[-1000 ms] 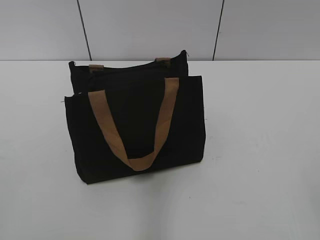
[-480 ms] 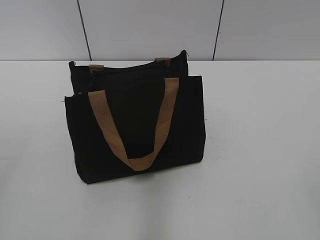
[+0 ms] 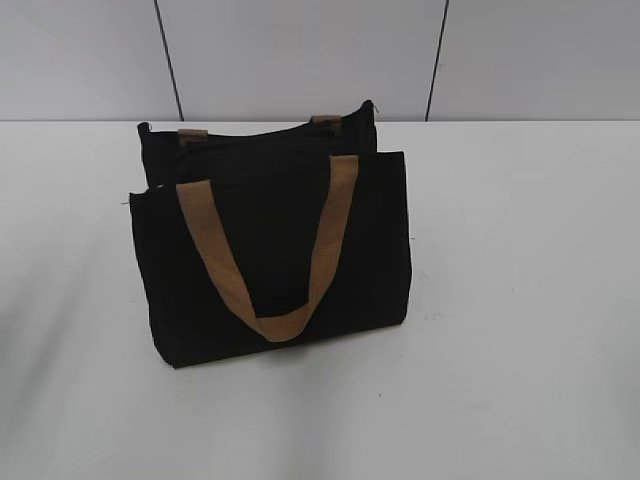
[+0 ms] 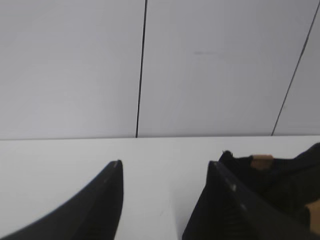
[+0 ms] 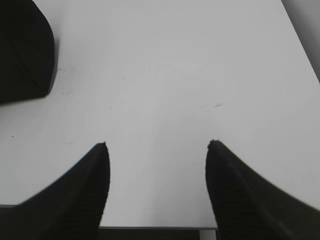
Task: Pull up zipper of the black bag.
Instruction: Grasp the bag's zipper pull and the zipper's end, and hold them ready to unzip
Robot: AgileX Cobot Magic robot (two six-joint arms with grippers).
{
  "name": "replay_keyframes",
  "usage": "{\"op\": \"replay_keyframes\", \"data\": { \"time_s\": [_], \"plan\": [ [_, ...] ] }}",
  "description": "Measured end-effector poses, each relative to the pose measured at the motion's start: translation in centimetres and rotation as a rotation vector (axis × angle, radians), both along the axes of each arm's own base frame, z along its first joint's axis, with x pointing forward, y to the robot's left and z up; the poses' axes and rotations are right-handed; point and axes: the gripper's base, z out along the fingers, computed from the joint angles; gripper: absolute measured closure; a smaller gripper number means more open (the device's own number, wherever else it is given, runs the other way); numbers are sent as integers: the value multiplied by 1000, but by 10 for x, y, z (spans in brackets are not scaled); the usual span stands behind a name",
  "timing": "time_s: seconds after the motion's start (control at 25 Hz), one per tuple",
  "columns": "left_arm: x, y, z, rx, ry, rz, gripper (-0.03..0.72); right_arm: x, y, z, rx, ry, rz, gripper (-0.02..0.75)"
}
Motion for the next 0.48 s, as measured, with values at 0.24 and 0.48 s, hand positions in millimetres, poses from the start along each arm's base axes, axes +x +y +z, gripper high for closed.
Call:
{"op": "replay_keyframes", "data": {
  "time_s": [0.24, 0.48],
  "plan": [
    [33, -13, -45, 44, 101, -16, 284, 0, 0, 0, 0, 0, 0, 267],
    [60, -32, -80, 65, 225, -51, 284, 0, 0, 0, 0, 0, 0, 267]
  ]
}}
